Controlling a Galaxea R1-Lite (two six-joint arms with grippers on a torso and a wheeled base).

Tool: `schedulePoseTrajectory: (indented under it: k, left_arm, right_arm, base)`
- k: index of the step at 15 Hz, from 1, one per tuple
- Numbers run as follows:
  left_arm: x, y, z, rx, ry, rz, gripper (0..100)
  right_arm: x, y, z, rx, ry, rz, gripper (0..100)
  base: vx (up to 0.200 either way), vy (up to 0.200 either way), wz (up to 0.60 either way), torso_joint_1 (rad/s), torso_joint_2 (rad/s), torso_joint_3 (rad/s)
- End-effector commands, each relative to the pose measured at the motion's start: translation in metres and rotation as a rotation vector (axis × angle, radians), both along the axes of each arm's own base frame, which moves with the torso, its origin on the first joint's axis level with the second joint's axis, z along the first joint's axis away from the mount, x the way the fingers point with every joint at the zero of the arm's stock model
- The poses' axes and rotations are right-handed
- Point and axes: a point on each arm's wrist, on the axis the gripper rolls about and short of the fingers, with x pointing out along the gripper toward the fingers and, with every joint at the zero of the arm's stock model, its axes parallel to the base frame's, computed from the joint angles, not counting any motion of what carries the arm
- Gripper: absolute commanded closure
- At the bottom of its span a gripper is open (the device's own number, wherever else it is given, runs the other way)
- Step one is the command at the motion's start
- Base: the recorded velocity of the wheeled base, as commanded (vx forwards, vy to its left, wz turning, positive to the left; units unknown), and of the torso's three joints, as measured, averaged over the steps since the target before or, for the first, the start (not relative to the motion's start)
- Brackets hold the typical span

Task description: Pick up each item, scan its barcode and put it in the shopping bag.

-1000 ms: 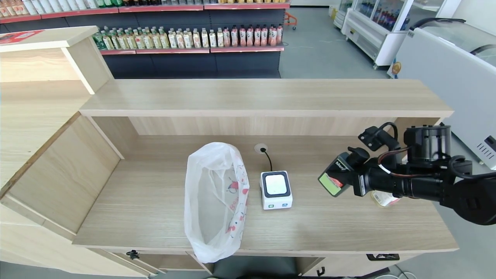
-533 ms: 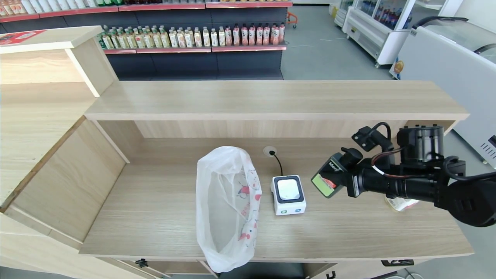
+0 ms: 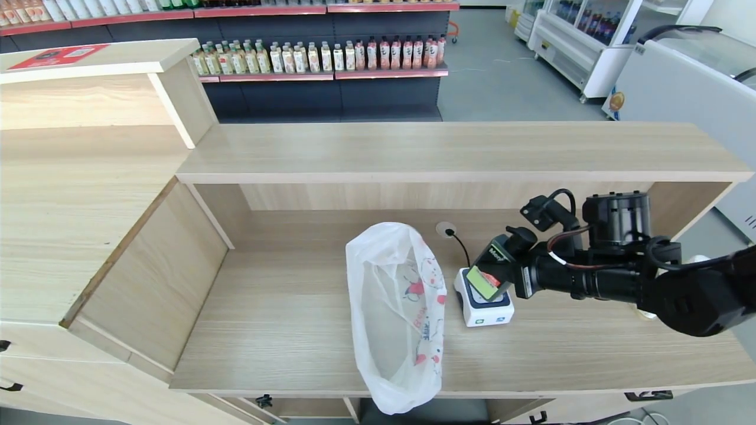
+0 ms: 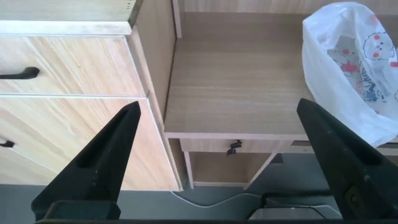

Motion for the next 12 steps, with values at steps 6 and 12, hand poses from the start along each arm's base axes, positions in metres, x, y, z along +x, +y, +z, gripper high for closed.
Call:
schedulePoseTrajectory:
  k: [6, 12]
  left_arm:
    - [0.000, 0.000, 0.000, 0.001, 0.000, 0.001, 0]
    - [0.000, 0.000, 0.000, 0.001, 0.000, 0.001, 0]
  right_arm:
    - [0.045, 0.078, -0.055, -0.053, 0.066, 0.036, 100]
    - [0.072, 0.097, -0.095, -0.135, -0.021, 0.046, 100]
  base:
    - [0.000, 0.000, 0.00, 0.000, 0.00, 0.000]
    - [0.000, 0.000, 0.00, 0.000, 0.00, 0.000]
